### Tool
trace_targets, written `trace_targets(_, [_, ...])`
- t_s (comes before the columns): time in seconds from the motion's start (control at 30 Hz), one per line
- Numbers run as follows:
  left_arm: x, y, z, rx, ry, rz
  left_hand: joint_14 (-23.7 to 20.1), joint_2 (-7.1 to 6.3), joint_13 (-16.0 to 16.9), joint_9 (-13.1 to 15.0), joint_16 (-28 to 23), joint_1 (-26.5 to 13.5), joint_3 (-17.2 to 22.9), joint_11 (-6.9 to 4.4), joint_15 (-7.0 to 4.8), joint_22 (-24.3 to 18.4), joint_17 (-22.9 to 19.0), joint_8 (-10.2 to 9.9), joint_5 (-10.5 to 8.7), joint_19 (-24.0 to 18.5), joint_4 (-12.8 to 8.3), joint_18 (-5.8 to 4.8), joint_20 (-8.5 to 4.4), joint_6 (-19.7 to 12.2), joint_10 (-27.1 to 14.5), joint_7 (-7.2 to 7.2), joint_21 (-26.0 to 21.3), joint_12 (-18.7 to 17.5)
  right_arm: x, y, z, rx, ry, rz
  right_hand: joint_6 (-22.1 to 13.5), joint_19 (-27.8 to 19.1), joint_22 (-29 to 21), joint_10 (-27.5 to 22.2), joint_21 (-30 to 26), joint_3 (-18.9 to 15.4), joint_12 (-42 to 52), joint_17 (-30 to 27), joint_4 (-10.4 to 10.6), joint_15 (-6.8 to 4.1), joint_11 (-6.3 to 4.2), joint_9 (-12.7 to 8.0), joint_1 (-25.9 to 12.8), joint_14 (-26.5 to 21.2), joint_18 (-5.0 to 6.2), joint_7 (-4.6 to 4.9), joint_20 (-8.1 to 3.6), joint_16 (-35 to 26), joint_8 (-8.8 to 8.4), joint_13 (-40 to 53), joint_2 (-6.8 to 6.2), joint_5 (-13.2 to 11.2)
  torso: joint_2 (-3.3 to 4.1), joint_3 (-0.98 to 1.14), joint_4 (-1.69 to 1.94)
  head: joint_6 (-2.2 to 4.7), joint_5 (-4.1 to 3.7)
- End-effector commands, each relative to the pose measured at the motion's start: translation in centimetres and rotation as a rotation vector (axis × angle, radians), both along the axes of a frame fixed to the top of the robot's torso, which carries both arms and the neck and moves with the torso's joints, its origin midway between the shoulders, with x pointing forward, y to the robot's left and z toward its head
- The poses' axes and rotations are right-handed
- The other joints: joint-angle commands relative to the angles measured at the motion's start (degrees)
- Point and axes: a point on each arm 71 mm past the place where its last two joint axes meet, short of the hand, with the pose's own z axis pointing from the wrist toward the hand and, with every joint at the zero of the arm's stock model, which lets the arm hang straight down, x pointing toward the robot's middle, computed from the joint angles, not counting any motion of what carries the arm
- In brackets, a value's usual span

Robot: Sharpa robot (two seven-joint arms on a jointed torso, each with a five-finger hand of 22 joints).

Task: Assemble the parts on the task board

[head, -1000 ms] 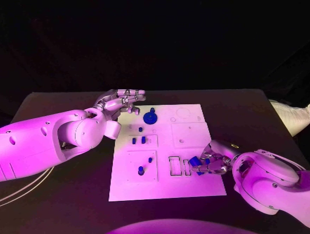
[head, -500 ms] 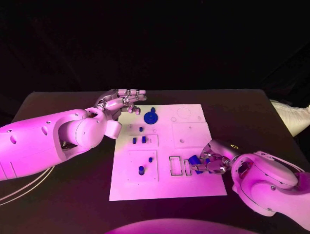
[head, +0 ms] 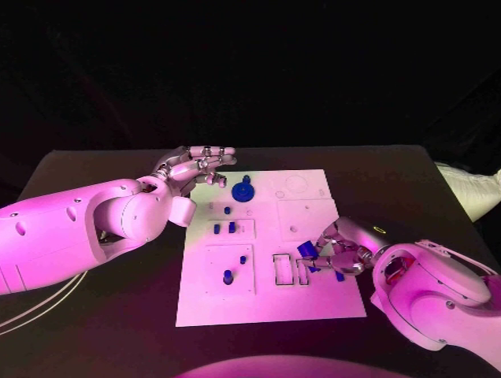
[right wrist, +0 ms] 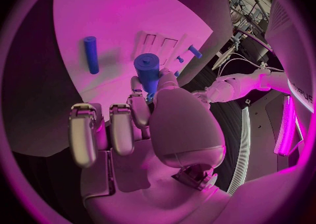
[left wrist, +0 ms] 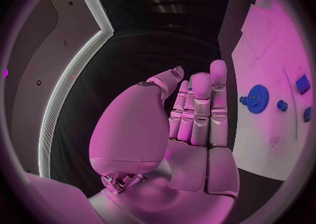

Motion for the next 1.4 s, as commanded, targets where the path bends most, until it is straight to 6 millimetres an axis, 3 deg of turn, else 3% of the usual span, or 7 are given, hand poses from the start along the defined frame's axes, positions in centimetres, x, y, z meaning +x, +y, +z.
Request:
trace_targets(0.03, [-0.1, -0.3, 0.1, -0.010, -0.006, -0.023, -0.2, 0.50, -0.1, 0.0, 0.3, 0.1, -0.1, 0.05, 0.27, -0.1, -0.1, 0.2, 0.08, 0.0, -0.4, 1.08, 0.47, -0.3, -0.4, 0.06, -0.4, 0.2, 0.0, 0.6, -0.2, 0.018, 0.033, 0.010, 0.1, 2.4, 10.6, 1.1, 0.4, -0.4, 0.2, 3.3, 0.0, -0.48, -0.81, 0.2, 0.2, 3.9, -0.65, 0.04, -0.29, 0.2, 0.10, -0.1, 0.81, 0.3, 0.00, -0.06, 0.03, -0.07, 0.17])
trace_targets(0.4, [-0.1, -0.4, 0.1, -0.012, -0.005, -0.027, -0.2, 0.50, -0.1, 0.0, 0.3, 0.1, -0.1, 0.05, 0.27, -0.1, -0.1, 0.2, 0.08, 0.0, -0.4, 1.08, 0.47, -0.3, -0.4, 0.06, -0.4, 0.2, 0.0, 3.1, -1.1, 0.006, 0.100, 0.073, -0.2, 2.4, 10.6, 1.2, 0.3, -2.9, -0.1, 3.4, 0.1, -0.45, -0.78, 1.8, -3.7, 4.0, -0.64, 0.01, -0.28, 0.2, 0.20, 0.2, 1.06, -1.9, -0.01, -0.09, -0.02, -0.23, 0.48])
trace_targets(1.2, [-0.2, -0.3, 0.1, -0.012, -0.005, -0.027, -0.2, 0.50, -0.1, 0.0, 0.3, 0.1, -0.1, 0.05, 0.27, -0.1, -0.1, 0.2, 0.08, 0.0, -0.4, 1.08, 0.47, -0.3, -0.4, 0.06, -0.4, 0.2, 0.2, 3.9, -1.7, -0.037, 0.110, 0.102, -0.5, 2.0, 10.3, 0.5, 0.0, -4.1, -1.8, 2.9, 0.2, -0.45, -0.78, 3.0, -5.6, 3.8, -0.52, -0.01, -0.28, -0.1, 0.26, -0.9, 1.39, -4.1, 0.03, 0.03, -0.09, -0.41, 0.90])
trace_targets(1.27, [-0.2, -0.3, 0.1, -0.012, -0.005, -0.027, -0.2, 0.50, -0.1, 0.0, 0.3, 0.1, -0.1, 0.05, 0.27, -0.1, -0.1, 0.2, 0.08, 0.0, -0.4, 1.08, 0.47, -0.3, -0.4, 0.06, -0.4, 0.2, 0.2, 3.9, -1.7, -0.038, 0.108, 0.099, -0.6, 1.9, 10.2, 0.3, 0.0, -4.4, -2.2, 2.8, 0.2, -0.44, -0.78, 3.2, -6.2, 3.8, -0.50, -0.01, -0.28, -0.1, 0.28, -1.2, 1.38, -5.3, 0.03, 0.03, -0.08, -0.40, 0.91])
trace_targets(1.4, [-0.2, -0.3, 0.1, -0.012, -0.005, -0.026, -0.2, 0.50, -0.1, 0.0, 0.3, 0.1, -0.1, 0.05, 0.27, -0.1, -0.1, 0.2, 0.08, 0.0, -0.4, 1.08, 0.47, -0.3, -0.4, 0.06, -0.4, 0.2, 0.3, 3.8, -1.7, -0.038, 0.098, 0.090, -1.1, 1.4, 9.6, -1.1, -0.5, -5.4, -5.4, 2.1, 0.1, -0.35, -0.66, 4.2, -10.7, 3.7, -0.33, 0.13, -0.24, -0.5, 0.18, -3.7, 0.15, -15.3, 0.00, 0.02, -0.12, -0.39, 0.94])
